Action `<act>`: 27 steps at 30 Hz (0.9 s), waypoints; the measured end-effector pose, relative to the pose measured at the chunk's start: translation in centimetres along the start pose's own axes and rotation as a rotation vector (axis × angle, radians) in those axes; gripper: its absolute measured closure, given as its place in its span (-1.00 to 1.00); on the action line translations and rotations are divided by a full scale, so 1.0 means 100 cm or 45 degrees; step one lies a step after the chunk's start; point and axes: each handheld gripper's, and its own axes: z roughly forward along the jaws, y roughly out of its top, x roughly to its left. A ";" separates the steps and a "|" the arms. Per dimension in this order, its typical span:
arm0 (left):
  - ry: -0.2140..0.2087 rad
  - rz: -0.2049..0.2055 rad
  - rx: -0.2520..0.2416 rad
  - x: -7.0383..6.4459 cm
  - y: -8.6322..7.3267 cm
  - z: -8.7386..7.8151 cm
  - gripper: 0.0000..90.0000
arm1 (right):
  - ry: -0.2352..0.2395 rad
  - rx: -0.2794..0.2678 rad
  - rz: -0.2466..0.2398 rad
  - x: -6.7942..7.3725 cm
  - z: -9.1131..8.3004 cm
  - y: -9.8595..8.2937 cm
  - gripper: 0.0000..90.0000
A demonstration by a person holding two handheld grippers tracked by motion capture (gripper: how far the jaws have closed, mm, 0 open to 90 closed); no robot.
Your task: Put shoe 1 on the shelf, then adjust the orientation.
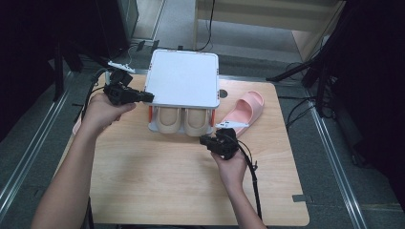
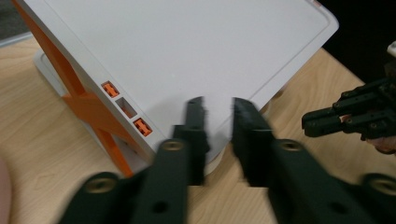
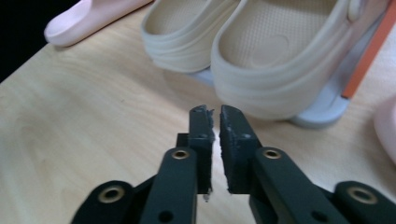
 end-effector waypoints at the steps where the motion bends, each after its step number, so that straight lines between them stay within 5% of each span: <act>1: 0.001 -0.012 -0.001 0.001 0.000 -0.005 0.44 | 0.028 0.003 0.000 0.001 -0.010 -0.004 0.53; 8: 0.027 -0.025 -0.016 0.003 -0.005 -0.020 0.13 | 0.065 0.009 -0.032 0.004 -0.032 -0.015 0.36; 21: 0.101 -0.065 -0.058 0.010 -0.035 -0.051 0.04 | 0.118 0.027 -0.133 -0.006 -0.068 -0.016 0.20; 27: 0.174 -0.092 -0.071 0.021 -0.051 -0.057 0.04 | 0.149 0.001 -0.062 -0.016 -0.065 -0.022 0.21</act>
